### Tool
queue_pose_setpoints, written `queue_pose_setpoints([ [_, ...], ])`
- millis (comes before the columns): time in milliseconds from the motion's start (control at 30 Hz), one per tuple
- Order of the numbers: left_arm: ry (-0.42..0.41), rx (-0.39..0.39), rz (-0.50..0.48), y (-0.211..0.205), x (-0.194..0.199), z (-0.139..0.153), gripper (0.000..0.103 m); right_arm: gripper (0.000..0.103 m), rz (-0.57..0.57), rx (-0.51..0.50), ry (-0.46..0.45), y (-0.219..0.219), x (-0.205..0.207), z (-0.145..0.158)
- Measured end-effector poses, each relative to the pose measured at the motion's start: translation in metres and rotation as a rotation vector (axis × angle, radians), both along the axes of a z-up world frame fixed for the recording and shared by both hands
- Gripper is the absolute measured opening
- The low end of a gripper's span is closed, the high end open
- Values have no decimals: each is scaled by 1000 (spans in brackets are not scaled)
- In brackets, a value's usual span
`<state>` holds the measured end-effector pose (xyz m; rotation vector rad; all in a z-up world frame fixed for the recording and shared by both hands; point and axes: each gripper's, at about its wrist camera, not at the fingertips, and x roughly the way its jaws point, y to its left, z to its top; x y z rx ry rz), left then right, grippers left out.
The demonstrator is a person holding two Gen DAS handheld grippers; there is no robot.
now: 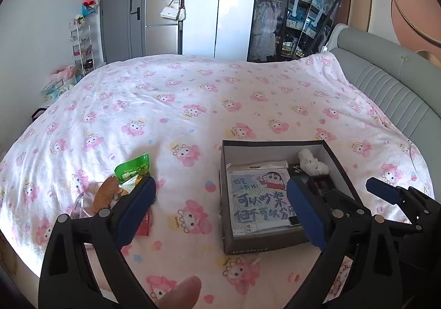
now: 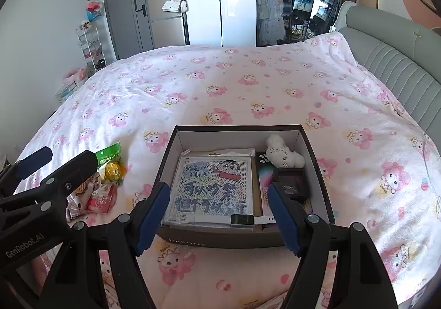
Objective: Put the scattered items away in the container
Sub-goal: 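Withdraw the left tool up from the black box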
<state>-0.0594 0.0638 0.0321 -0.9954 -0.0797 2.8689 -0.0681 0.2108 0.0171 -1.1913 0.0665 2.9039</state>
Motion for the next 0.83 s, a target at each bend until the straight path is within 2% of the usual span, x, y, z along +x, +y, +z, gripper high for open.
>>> queue_pose_setpoints([
  [467, 23, -11, 16, -26, 59, 12, 102, 71, -57, -36, 60, -8, 60, 21],
  [667, 3, 1, 22, -26, 70, 6, 102, 72, -40, -20, 65, -14, 70, 22],
  [833, 5, -22, 20, -21, 76, 6, 102, 72, -30, -33, 54, -15, 74, 18],
])
